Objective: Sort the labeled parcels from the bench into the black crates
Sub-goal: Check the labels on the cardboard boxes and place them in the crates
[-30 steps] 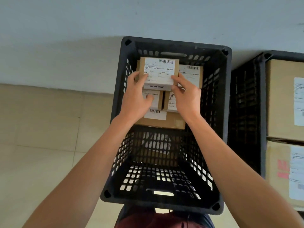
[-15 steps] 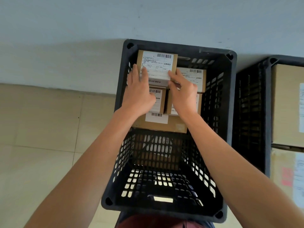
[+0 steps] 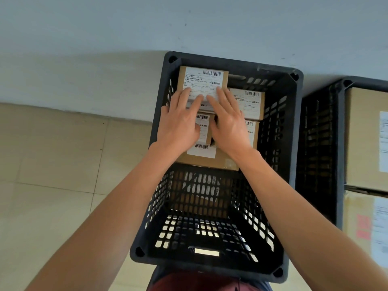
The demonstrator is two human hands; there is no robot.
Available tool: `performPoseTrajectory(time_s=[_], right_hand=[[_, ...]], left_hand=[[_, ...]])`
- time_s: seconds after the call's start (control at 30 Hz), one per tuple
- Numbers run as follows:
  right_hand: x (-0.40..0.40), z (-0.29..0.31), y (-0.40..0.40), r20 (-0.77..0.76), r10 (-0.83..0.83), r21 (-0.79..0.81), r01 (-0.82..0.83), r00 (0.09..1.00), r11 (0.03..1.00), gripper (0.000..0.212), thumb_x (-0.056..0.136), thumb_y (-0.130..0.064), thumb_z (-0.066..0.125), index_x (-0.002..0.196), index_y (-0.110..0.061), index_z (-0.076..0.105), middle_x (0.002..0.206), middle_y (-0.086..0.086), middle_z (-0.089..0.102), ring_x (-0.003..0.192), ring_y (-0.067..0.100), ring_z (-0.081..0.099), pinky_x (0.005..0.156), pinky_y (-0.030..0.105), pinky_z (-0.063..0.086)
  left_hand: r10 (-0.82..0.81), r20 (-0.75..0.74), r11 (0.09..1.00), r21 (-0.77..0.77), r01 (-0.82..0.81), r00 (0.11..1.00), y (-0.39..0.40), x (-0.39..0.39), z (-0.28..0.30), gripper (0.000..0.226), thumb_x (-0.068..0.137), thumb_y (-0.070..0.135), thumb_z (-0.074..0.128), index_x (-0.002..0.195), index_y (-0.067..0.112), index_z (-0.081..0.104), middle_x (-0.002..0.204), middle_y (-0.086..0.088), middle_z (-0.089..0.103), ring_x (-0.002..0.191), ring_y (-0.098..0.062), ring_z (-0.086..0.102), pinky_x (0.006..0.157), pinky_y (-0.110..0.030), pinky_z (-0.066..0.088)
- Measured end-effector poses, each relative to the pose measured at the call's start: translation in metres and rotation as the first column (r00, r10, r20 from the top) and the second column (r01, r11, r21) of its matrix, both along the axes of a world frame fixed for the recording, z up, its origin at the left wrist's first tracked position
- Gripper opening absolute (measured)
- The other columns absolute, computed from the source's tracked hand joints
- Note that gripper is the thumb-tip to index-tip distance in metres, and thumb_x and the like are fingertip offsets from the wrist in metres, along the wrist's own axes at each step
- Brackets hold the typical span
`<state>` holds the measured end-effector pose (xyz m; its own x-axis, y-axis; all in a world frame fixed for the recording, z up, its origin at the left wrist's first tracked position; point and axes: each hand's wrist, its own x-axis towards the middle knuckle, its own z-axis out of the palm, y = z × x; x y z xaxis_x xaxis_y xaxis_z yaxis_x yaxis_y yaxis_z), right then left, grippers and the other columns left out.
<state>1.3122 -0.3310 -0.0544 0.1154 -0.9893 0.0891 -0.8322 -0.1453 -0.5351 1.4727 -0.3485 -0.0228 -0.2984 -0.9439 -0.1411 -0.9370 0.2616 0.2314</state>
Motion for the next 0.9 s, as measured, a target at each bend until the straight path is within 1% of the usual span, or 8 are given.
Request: performPoseTrajectory(time_s=[0.33,0.47,0.53,0.6,0.67,0.77,0.83,0.9], right_hand=[[-0.001,0.004,-0.004,-0.060,-0.004,0.108,0.010,0.998,0.994,0.063,0.097,0.000,0.056,0.155,-0.022,0.045,0.170,0.007,0.028,0.161,0.026,0.014,0.116,0.064,0.035],[0.000,0.015,-0.009,-0.037,0.009,0.128,-0.004,0.999,0.992,0.057,0.093,0.002,0.059,0.147,-0.015,0.053,0.166,0.012,0.036,0.158,0.031,0.021,0.112,0.064,0.043],[0.002,0.025,-0.013,-0.022,-0.017,0.185,0.021,1.000,0.983,0.051,0.095,-0.001,0.060,0.144,-0.013,0.056,0.163,0.013,0.039,0.156,0.032,0.024,0.116,0.062,0.039],[0.005,0.038,-0.013,0.052,-0.081,0.253,0.066,0.995,0.965,0.049,0.099,-0.005,0.060,0.147,-0.013,0.055,0.162,0.012,0.041,0.155,0.030,0.028,0.123,0.053,0.032],[0.006,0.051,-0.006,0.167,-0.194,0.280,0.142,0.967,0.949,0.047,0.101,-0.007,0.058,0.148,-0.012,0.054,0.156,0.009,0.050,0.149,0.024,0.038,0.124,0.037,0.030],[0.003,0.071,0.013,0.261,-0.360,0.323,0.271,0.896,0.907,0.043,0.105,-0.012,0.057,0.148,-0.016,0.055,0.152,0.000,0.055,0.141,0.013,0.047,0.113,0.018,0.036],[-0.003,0.082,0.029,0.305,-0.433,0.351,0.322,0.848,0.879,0.041,0.106,-0.015,0.056,0.146,-0.021,0.056,0.150,-0.005,0.056,0.130,0.002,0.049,0.097,0.002,0.039],[-0.010,0.092,0.047,0.337,-0.481,0.369,0.356,0.810,0.858,0.041,0.107,-0.017,0.055,0.147,-0.024,0.055,0.151,-0.008,0.055,0.136,0.002,0.046,0.102,0.005,0.035]], left_hand=[[-0.005,-0.045,0.999,0.038,0.007,0.999,-0.009,0.002,0.004,0.072,0.092,0.020,0.070,0.157,0.021,0.037,0.165,-0.010,0.026,0.154,-0.031,0.019,0.111,-0.051,0.041],[0.018,-0.082,0.997,0.070,-0.012,0.996,-0.014,0.002,0.007,0.067,0.095,0.027,0.068,0.155,0.023,0.040,0.162,-0.010,0.027,0.152,-0.031,0.020,0.112,-0.051,0.041],[0.035,-0.121,0.994,0.103,-0.023,0.992,-0.017,0.002,0.008,0.064,0.096,0.028,0.066,0.155,0.022,0.042,0.162,-0.010,0.028,0.152,-0.031,0.019,0.114,-0.052,0.040],[0.055,-0.185,0.990,0.140,-0.029,0.981,-0.018,0.004,0.011,0.060,0.098,0.027,0.064,0.154,0.019,0.046,0.163,-0.010,0.030,0.153,-0.031,0.020,0.118,-0.053,0.037],[0.077,-0.274,0.988,0.150,-0.037,0.959,-0.016,0.008,0.016,0.056,0.100,0.024,0.063,0.153,0.016,0.047,0.163,-0.011,0.032,0.154,-0.030,0.021,0.122,-0.052,0.031],[0.085,-0.362,0.995,0.081,-0.060,0.928,-0.005,0.016,0.025,0.054,0.100,0.021,0.063,0.152,0.016,0.048,0.163,-0.009,0.036,0.154,-0.028,0.025,0.123,-0.049,0.028],[0.080,-0.406,0.996,0.054,-0.064,0.911,0.007,0.021,0.031,0.053,0.100,0.021,0.063,0.151,0.017,0.049,0.161,-0.006,0.039,0.153,-0.025,0.028,0.123,-0.045,0.027],[0.079,-0.442,0.996,0.068,-0.054,0.894,0.022,0.024,0.038,0.053,0.100,0.020,0.064,0.151,0.018,0.049,0.161,-0.004,0.040,0.152,-0.022,0.029,0.123,-0.038,0.024]])
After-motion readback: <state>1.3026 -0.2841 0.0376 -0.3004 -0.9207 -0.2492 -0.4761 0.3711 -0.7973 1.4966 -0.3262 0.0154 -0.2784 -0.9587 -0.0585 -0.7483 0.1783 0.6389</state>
